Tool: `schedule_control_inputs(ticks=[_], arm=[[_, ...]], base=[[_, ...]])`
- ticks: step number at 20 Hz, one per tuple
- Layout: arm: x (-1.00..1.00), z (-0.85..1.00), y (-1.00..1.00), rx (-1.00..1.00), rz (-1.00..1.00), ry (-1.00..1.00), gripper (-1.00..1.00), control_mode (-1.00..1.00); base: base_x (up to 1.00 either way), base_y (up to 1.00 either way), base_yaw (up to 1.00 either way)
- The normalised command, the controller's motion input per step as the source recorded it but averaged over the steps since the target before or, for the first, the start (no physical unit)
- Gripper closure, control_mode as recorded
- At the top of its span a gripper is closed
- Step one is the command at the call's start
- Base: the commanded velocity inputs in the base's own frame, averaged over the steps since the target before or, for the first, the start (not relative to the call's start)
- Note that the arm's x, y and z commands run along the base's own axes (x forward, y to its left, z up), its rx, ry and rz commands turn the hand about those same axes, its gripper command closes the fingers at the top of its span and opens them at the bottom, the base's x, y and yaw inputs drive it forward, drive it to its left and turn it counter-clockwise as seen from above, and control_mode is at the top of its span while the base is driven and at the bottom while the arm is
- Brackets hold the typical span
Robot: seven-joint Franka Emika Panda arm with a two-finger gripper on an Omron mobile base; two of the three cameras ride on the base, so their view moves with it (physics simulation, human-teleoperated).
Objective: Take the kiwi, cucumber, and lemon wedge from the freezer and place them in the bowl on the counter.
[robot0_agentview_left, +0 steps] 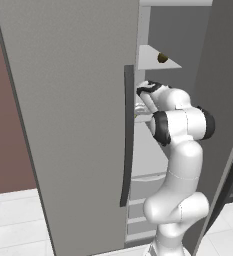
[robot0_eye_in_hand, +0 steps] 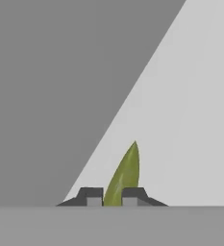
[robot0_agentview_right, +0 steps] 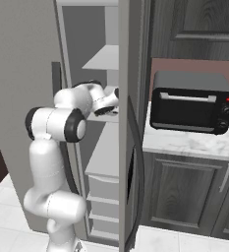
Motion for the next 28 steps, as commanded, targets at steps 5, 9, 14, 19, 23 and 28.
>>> schedule_control_inputs(ticks=[5, 9, 14, 19, 23, 28], arm=[[-0.28, 0.09, 0.00, 0.00, 0.00, -0.03, 1.00, -1.00], [-0.23, 0.25, 0.00, -0.01, 0.00, -0.01, 1.00, -1.00], [-0.15, 0.31, -0.03, -0.01, 0.00, 0.00, 1.00, -1.00], [-0.24, 0.13, -0.14, -0.01, 0.00, 0.00, 1.00, -1.00], [-0.37, 0.07, -0.06, -0.02, 0.00, 0.00, 1.00, -1.00], [-0.56, 0.20, -0.08, -0.02, 0.00, -0.01, 1.00, -1.00]], base=[[0.00, 0.00, 0.00], [0.00, 0.00, 0.00], [0.00, 0.00, 0.00], [0.00, 0.00, 0.00], [0.00, 0.00, 0.00], [0.00, 0.00, 0.00]])
